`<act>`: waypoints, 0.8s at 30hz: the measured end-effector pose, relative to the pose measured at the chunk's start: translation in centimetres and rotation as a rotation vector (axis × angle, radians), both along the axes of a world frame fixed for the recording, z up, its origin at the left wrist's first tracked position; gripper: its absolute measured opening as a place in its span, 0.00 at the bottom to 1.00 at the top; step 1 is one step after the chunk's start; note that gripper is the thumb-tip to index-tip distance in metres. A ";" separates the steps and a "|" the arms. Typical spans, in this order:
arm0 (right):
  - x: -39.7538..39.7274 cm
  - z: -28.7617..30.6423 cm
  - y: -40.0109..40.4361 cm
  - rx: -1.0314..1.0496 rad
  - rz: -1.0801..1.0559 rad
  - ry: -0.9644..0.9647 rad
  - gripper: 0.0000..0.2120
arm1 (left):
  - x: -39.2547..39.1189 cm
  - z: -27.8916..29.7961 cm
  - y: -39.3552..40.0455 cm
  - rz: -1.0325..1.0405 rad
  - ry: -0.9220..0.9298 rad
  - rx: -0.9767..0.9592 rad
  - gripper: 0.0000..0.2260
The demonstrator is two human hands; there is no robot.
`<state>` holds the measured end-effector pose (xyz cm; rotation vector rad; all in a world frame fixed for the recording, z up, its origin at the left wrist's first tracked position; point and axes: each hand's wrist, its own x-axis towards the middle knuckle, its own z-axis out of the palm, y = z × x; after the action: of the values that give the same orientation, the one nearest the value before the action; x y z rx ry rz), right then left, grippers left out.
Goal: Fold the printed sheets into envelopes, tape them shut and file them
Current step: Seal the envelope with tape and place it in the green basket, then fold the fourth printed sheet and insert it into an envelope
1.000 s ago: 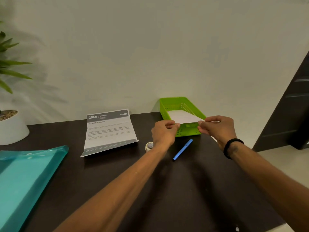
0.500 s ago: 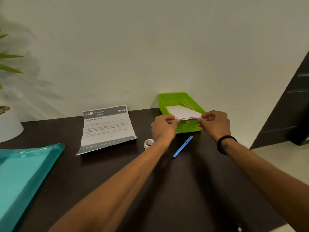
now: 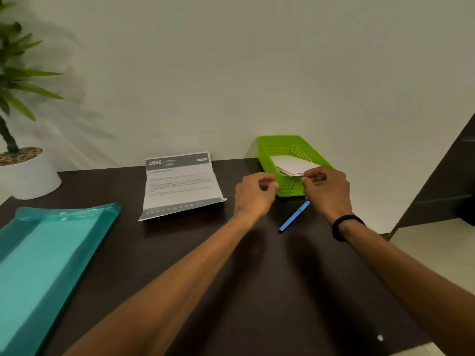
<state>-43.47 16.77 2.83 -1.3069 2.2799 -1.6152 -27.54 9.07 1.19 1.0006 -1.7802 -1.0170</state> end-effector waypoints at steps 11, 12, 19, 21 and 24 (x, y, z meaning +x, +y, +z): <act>13.2 -2.9 -2.8 0.122 0.330 -0.043 0.03 | 16.9 -0.7 -2.1 0.268 -0.935 -0.315 0.18; 14.2 -3.2 -2.8 0.150 0.337 -0.079 0.05 | 17.6 -0.9 -2.1 0.278 -0.919 -0.314 0.14; 17.5 -3.8 -2.5 0.213 0.242 -0.667 0.22 | 20.0 -2.1 0.5 0.305 -0.794 -0.390 0.10; 17.3 -3.4 -2.2 0.206 0.249 -0.815 0.22 | 20.9 -2.1 2.1 0.277 -0.754 -0.398 0.10; 16.7 -3.1 -1.6 0.219 0.321 -0.925 0.20 | 23.0 -2.3 4.4 0.247 -0.674 -0.422 0.09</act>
<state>-26.80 15.15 -0.29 -0.6108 1.5262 -1.3791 -4.56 13.44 -1.10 1.3326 -2.2000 -0.1194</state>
